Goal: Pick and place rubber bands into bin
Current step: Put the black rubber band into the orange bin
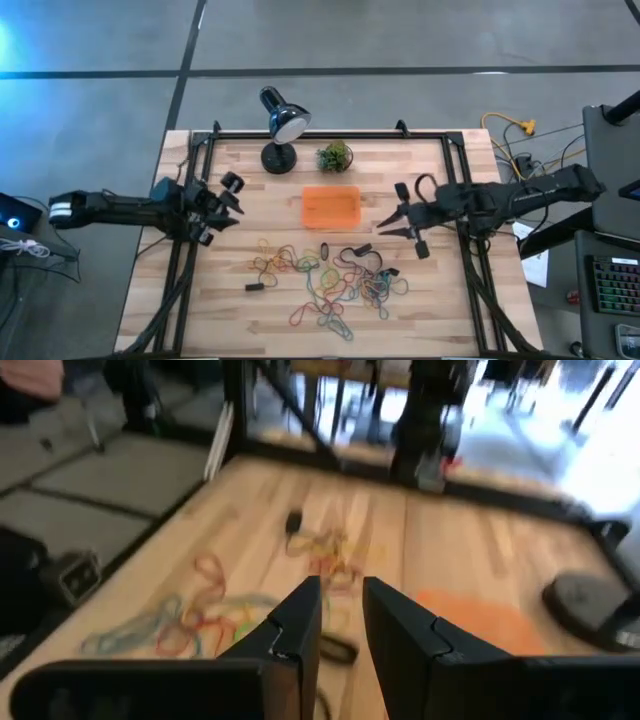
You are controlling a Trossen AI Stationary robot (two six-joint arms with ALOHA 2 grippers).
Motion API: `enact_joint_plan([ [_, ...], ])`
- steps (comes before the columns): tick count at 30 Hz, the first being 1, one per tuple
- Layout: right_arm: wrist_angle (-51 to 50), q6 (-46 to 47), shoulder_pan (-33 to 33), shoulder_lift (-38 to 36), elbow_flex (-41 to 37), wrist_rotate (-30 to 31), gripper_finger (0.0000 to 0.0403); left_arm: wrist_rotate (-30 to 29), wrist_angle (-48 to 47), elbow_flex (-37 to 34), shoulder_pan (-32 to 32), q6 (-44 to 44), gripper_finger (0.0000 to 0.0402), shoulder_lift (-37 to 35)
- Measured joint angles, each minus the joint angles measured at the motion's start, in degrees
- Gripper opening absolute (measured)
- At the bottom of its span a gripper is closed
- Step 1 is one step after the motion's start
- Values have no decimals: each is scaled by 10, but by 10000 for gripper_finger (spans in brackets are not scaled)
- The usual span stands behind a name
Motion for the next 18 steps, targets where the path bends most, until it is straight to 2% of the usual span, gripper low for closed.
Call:
enact_joint_plan([
  [4,-48,18,37,36,25,55,72,0,0,10,-51,22,89,60],
  [11,-50,44,104,90,38,112,72,-6,0,22,-145,23,89,169],
  [18,-55,118,128,168,37,126,72,-85,2,22,-249,80,89,257],
])
